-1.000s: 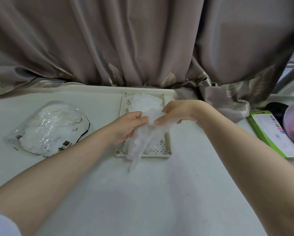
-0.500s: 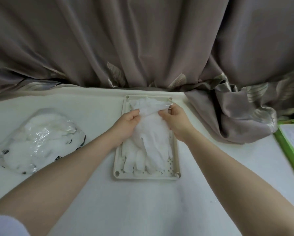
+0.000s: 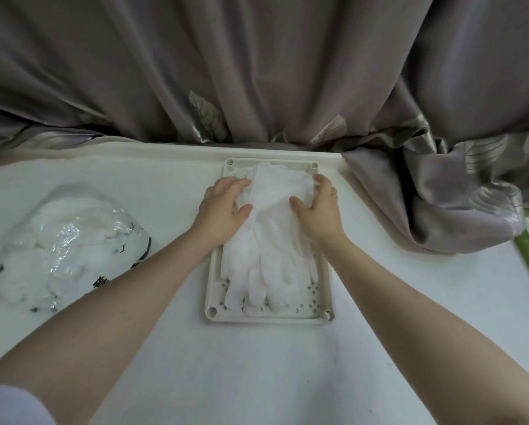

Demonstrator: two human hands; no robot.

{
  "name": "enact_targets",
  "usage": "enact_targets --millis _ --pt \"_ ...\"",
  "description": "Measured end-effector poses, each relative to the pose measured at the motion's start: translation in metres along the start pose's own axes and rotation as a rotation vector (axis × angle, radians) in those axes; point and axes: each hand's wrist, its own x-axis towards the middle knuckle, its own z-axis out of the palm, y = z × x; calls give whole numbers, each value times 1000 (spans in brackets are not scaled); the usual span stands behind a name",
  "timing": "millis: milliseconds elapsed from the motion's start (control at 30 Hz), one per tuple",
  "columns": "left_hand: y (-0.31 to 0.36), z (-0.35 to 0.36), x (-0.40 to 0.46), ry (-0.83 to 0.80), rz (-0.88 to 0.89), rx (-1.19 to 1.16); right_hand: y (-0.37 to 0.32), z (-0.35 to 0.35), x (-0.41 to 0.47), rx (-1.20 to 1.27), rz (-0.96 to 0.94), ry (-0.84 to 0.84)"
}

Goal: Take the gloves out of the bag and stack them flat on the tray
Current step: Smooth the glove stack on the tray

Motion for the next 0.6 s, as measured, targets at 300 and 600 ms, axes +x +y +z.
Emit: enact_targets --millis 300,600 --pt "6 17 -19 -308 283 388 4 10 -33 -744 -459 -276" --pt "-14 14 -22 -466 284 699 12 -1 -22 -899 -136 -521"
